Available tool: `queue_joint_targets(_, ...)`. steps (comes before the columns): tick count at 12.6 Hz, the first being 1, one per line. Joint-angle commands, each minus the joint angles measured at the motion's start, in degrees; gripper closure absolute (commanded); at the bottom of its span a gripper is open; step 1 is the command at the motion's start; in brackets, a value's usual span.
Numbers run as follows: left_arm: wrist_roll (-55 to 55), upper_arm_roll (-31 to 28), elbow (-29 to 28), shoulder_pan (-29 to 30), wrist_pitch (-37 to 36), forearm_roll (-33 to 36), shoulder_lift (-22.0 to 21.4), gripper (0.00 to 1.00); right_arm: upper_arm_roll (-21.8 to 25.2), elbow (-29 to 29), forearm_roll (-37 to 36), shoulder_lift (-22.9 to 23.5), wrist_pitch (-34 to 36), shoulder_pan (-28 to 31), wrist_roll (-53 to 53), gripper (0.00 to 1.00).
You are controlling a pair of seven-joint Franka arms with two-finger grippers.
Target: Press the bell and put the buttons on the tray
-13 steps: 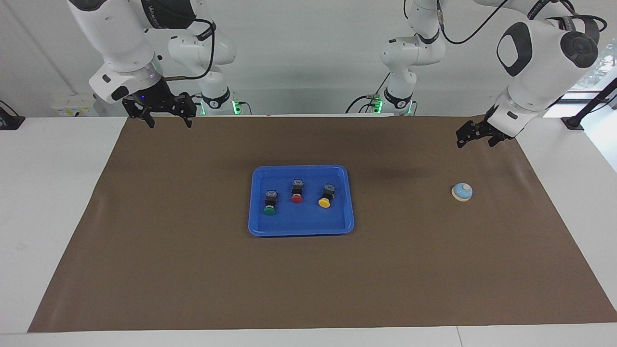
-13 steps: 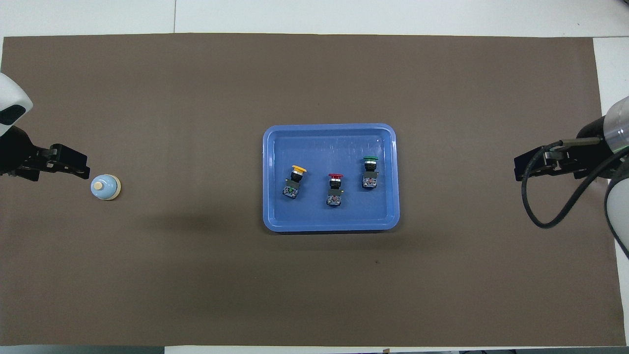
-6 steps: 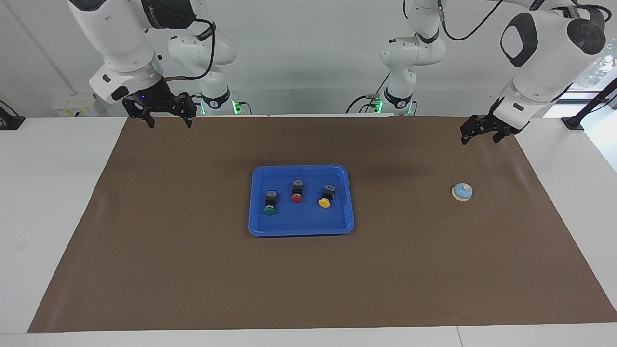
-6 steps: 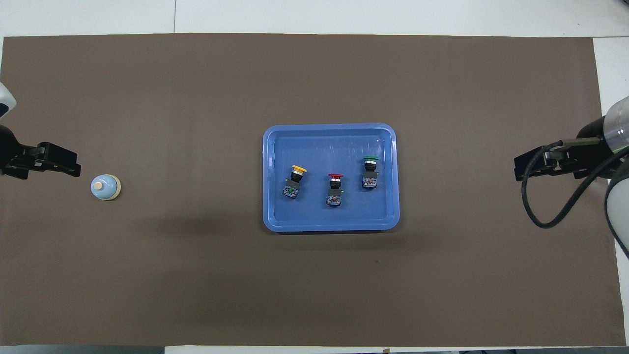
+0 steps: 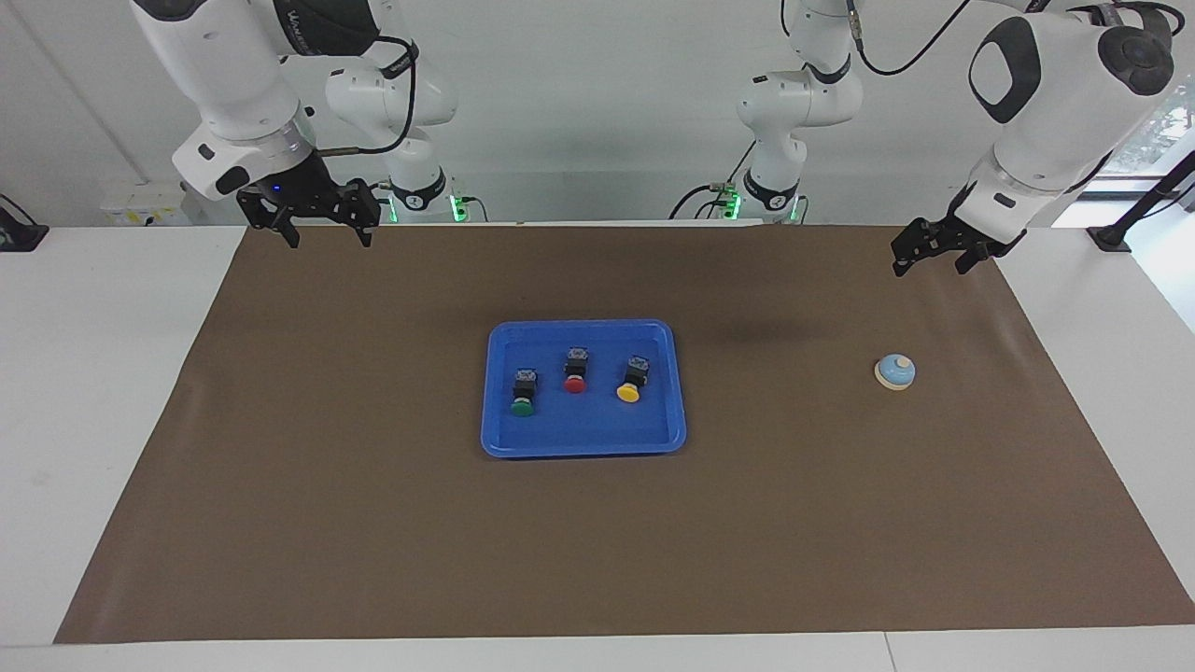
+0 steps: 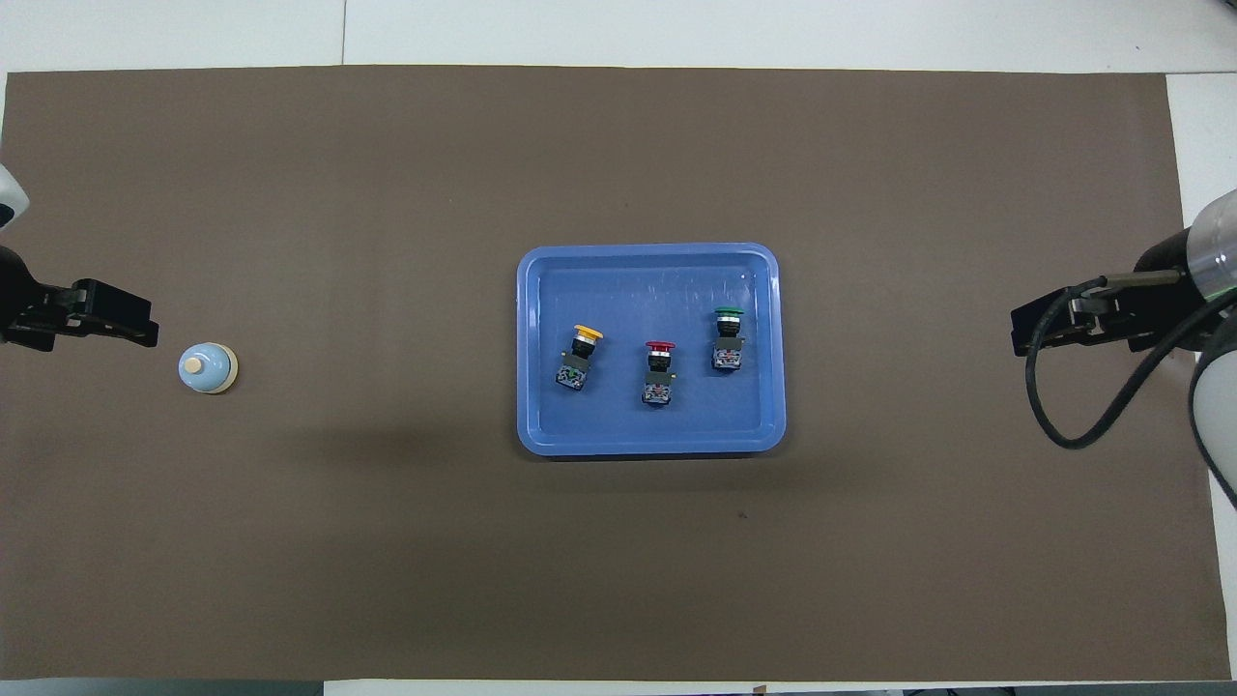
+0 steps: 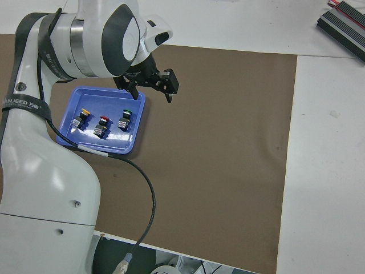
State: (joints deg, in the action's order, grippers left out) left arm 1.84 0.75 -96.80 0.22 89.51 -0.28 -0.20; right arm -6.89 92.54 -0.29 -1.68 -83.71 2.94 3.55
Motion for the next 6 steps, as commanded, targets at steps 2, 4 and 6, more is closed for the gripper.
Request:
queue_joint_targets(2,-0.9,-0.7,0.6,-1.1,0.3,0.0,0.0,0.00,-0.8,0.9,-0.2,-0.9,-0.1,1.3,-1.3,0.00)
queue_joint_targets(4,-0.9,-0.7,0.6,-1.1,0.3,0.1,0.0,0.00,-0.8,0.9,-0.2,-0.9,-0.1,1.2,-1.3,0.00)
queue_joint_targets(6,-0.9,-0.7,0.6,-1.1,0.3,0.1,0.0,0.00,-0.8,0.9,-0.2,-1.0,-0.1,1.2,-1.3,0.00)
